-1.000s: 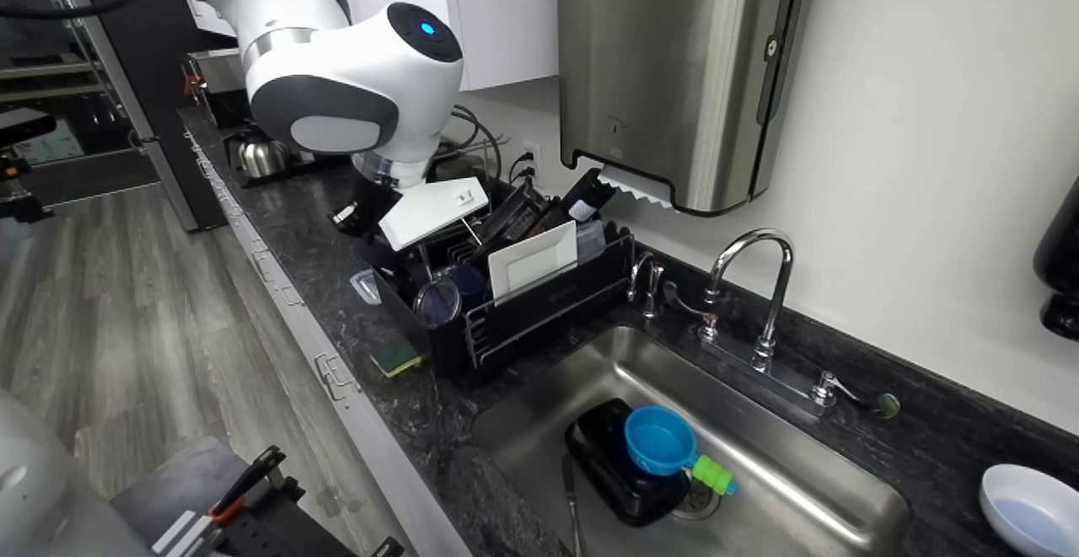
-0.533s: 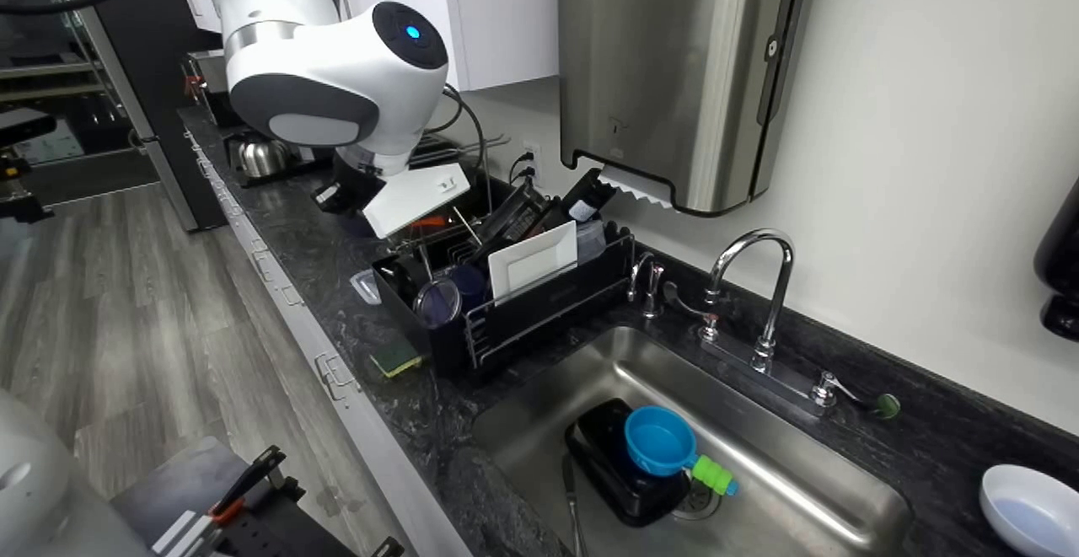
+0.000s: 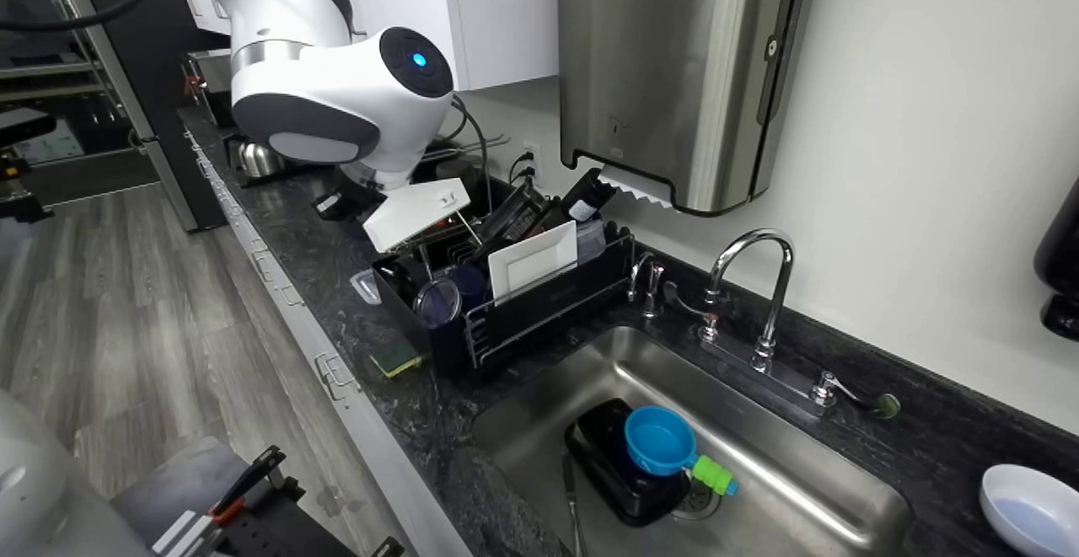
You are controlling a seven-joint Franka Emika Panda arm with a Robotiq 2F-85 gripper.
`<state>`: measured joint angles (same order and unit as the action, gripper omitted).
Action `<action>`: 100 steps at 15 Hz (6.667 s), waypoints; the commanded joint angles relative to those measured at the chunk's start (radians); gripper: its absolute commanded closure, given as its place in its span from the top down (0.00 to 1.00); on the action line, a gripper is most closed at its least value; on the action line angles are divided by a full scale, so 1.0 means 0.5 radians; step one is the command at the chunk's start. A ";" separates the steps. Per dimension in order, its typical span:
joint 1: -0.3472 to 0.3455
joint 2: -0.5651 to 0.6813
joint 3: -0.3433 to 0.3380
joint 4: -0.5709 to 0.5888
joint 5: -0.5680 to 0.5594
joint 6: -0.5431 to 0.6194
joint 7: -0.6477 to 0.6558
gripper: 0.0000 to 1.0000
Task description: Put the cup in the sink on the dish rack
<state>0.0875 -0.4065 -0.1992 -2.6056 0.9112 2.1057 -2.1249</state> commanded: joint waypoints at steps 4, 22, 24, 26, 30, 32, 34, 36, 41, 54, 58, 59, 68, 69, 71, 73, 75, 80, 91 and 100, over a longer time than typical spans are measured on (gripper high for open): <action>-0.043 0.012 0.036 0.022 0.349 -0.100 -0.247 0.02; -0.118 0.044 0.145 0.002 0.518 -0.181 -0.267 0.02; -0.118 0.036 0.138 0.001 0.583 -0.203 -0.299 0.02; -0.124 0.036 0.131 -0.005 0.660 -0.223 -0.327 0.02; -0.162 0.064 0.126 -0.027 0.765 -0.272 -0.392 0.02; -0.189 0.076 0.126 -0.053 0.774 -0.322 -0.415 0.02; -0.206 0.088 0.122 -0.090 0.795 -0.386 -0.441 0.02; -0.215 0.096 0.118 -0.132 0.838 -0.471 -0.487 0.02; -0.235 0.141 0.132 -0.180 0.949 -0.680 -0.661 0.02; -0.292 0.368 0.155 -0.101 1.032 -0.686 -0.941 0.02; -0.283 0.485 0.187 0.017 1.140 -0.677 -0.966 0.02; -0.285 0.516 0.192 0.046 1.152 -0.673 -0.970 0.02; -0.302 0.659 0.184 0.104 1.146 -0.664 -0.970 0.02; -0.309 0.666 0.181 0.105 1.145 -0.665 -0.971 0.02; -0.322 0.673 0.176 0.111 1.148 -0.666 -0.970 0.02; -0.335 0.677 0.172 0.115 1.152 -0.665 -0.965 0.02; -0.344 0.684 0.169 0.123 1.155 -0.664 -0.966 0.02; -0.350 0.719 0.173 0.156 1.159 -0.652 -0.961 0.02; -0.348 0.711 0.175 0.156 1.130 -0.635 -0.892 0.07; -0.345 0.715 0.182 0.170 1.112 -0.644 -0.885 0.02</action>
<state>-0.0759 -0.0475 -0.1178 -2.5302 1.4730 1.7897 -2.5665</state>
